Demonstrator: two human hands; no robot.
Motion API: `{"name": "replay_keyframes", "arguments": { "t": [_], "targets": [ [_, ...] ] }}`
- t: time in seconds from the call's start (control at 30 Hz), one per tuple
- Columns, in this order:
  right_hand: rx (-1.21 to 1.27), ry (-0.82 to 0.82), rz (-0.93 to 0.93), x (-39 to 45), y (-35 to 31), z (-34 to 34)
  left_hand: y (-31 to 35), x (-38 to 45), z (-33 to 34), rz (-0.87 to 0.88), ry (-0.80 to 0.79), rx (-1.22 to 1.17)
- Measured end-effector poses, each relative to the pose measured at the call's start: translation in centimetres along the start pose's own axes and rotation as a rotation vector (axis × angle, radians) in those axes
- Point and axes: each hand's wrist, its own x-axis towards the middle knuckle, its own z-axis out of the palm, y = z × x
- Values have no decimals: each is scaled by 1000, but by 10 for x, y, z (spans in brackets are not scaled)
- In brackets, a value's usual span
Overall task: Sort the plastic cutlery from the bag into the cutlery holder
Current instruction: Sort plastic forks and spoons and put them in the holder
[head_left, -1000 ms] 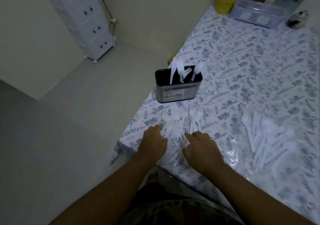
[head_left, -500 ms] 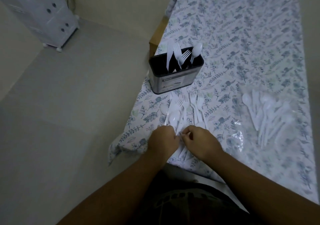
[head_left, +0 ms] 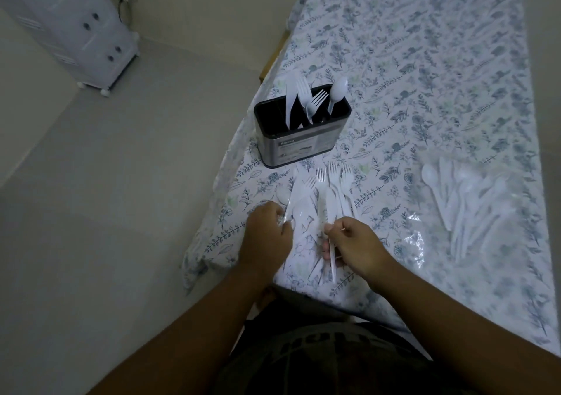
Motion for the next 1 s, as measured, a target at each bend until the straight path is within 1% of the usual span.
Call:
{"name": "replay_keyframes", "arguments": {
  "t": [0.1,0.23,0.37,0.43,0.5,0.57,0.7,0.77,0.8,0.9,0.97,1.0],
  "targets": [
    [147,-90,-8,2,5,-12,-5,14,7,-139,-3,53],
    [164,-113,22,5,10,-32,0,20,15,-229,58,72],
    [166,-111,25,10,12,-53,33,4,13,-240,171,-59],
    [207,-156,24,12,12,-58,58,-12,21,-251,133,-102],
    [289,-207,37,13,11,-60,80,-32,36,-281,42,-146],
    [327,-231,60,13,14,-61,97,-52,52,-265,-26,-181],
    [295,-215,91,12,28,-63,111,-80,68,-158,-136,-71],
    [257,-216,109,11,34,-66,104,-81,66,-127,-101,3],
    [218,-210,105,10,35,-67,97,-78,62,-148,-56,39],
    [-42,-130,-6,15,39,-70,74,-59,45,-255,78,111],
    [-203,-100,-90,21,35,-66,59,-44,33,-279,85,206],
    [-260,-86,-127,24,32,-61,52,-38,30,-286,49,285]
  ]
}}
